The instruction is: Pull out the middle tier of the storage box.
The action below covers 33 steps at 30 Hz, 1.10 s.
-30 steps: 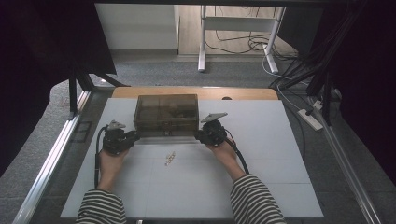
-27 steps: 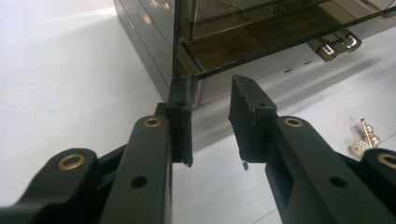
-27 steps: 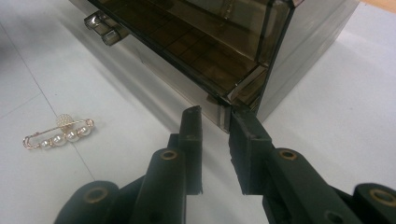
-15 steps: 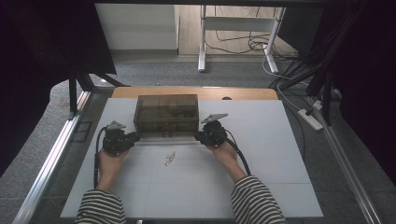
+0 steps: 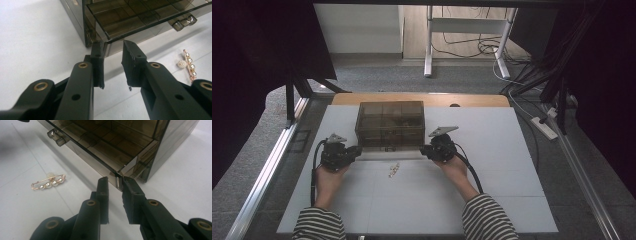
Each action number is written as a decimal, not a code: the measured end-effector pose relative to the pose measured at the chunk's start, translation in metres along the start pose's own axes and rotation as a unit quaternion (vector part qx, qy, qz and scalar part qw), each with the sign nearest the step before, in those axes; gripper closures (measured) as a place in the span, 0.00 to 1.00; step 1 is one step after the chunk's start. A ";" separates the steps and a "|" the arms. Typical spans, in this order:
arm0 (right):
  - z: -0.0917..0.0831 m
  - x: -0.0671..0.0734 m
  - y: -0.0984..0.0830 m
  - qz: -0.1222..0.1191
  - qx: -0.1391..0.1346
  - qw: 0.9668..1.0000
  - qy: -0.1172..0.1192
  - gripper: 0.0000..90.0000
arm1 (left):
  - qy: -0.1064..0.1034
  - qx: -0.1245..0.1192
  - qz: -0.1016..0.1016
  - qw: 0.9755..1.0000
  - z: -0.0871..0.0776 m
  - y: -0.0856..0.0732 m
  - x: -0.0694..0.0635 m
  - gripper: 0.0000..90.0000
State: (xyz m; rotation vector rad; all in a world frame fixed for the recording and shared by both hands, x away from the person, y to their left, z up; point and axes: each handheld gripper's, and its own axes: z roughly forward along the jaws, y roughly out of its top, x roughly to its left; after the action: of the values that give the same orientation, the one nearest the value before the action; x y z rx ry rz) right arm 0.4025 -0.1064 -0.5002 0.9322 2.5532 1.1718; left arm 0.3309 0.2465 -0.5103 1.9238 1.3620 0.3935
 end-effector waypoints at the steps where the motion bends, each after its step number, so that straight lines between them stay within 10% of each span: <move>1: -0.001 0.001 -0.001 0.000 0.001 1.000 0.002 0.84 | 0.001 0.002 0.001 1.000 -0.001 -0.001 -0.001 0.79; 33: -0.009 0.008 -0.016 -0.002 0.000 1.000 0.011 0.76 | -0.017 -0.006 -0.017 1.000 -0.013 -0.017 -0.011 0.69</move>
State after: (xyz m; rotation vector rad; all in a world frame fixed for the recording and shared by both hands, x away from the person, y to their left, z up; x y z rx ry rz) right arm 0.3849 -0.1151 -0.5047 0.9198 2.5707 1.1863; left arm 0.3069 0.2449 -0.5123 1.8864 1.3663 0.3490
